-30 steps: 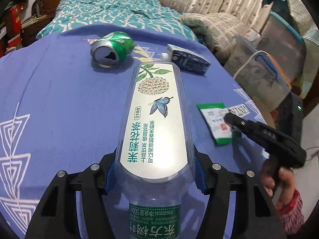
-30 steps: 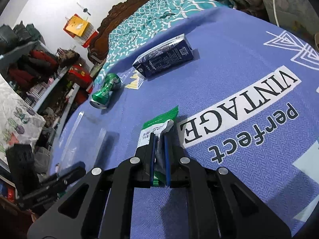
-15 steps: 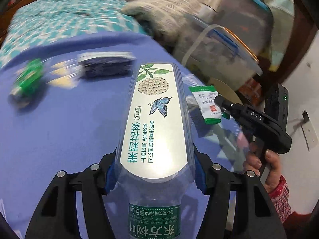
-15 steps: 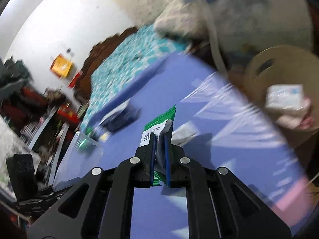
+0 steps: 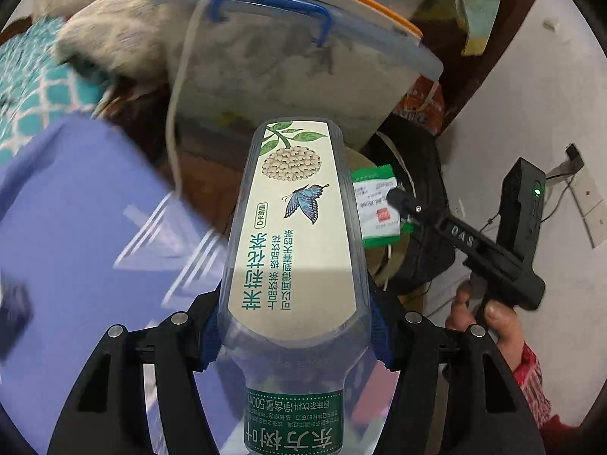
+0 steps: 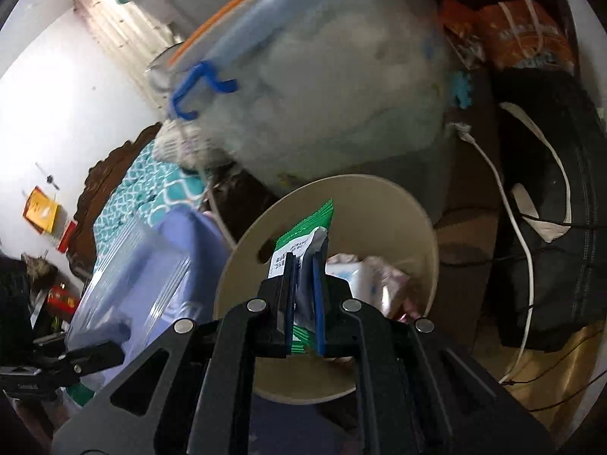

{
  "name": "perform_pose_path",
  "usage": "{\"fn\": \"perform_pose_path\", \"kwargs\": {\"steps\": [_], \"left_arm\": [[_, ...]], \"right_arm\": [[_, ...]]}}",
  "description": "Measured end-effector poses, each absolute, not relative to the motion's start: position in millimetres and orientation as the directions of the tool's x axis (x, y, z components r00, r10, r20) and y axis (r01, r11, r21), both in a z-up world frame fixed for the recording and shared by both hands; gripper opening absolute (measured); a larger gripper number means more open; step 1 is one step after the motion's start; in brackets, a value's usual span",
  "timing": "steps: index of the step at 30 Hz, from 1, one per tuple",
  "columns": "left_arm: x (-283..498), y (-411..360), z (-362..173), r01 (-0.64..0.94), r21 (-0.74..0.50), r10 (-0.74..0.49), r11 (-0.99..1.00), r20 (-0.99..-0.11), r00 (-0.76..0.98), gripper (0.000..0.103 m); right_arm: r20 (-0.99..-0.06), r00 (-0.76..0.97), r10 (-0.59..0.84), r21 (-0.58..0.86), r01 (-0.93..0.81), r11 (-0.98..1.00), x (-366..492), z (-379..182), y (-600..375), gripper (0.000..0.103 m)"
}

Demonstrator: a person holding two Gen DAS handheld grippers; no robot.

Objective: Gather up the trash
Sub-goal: 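Carry the bottle and wrapper to the bin and open both tools, then grasp the green can with the left tool while the right grasps the white milk carton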

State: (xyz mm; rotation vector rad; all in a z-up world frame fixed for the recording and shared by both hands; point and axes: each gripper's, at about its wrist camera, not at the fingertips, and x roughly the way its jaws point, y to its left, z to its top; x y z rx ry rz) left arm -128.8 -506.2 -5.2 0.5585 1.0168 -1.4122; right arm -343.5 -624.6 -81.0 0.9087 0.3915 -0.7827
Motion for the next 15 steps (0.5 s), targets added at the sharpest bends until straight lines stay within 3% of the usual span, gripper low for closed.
{"fn": "perform_pose_path", "kwargs": {"steps": [2, 4, 5, 6, 7, 8, 15], "left_arm": [[-136, -531, -10, 0.968, -0.219, -0.529, 0.123, -0.840, -0.123, 0.060], [-140, -547, -16, 0.969, -0.218, -0.514, 0.113, -0.848, -0.131, 0.070], [-141, -553, -18, 0.967, -0.219, -0.513, 0.129, -0.850, -0.124, 0.079], [-139, -553, -18, 0.961, -0.234, -0.524, 0.148, -0.842, -0.124, 0.080], [-137, -551, -18, 0.954, -0.260, -0.531, 0.148, -0.835, -0.145, 0.080], [-135, -549, -18, 0.950, -0.277, -0.532, 0.146, -0.832, -0.160, 0.080], [-118, -513, -6, 0.936, -0.300, -0.563, 0.185, -0.813, -0.149, 0.079]], "right_arm": [[-0.609, 0.657, -0.444, 0.541, 0.754, 0.374, -339, -84, -633, 0.014], [-0.619, 0.646, -0.446, 0.528, 0.763, 0.373, -333, -84, -634, 0.018], [-0.615, 0.653, -0.442, 0.537, 0.757, 0.372, -333, -85, -635, 0.030], [-0.608, 0.658, -0.445, 0.543, 0.753, 0.372, -333, -84, -631, 0.041], [-0.601, 0.651, -0.465, 0.539, 0.759, 0.366, -334, -82, -627, 0.069], [-0.586, 0.644, -0.492, 0.535, 0.763, 0.362, -336, -81, -623, 0.075], [-0.548, 0.651, -0.526, 0.558, 0.752, 0.350, -348, -67, -600, 0.071]]}}
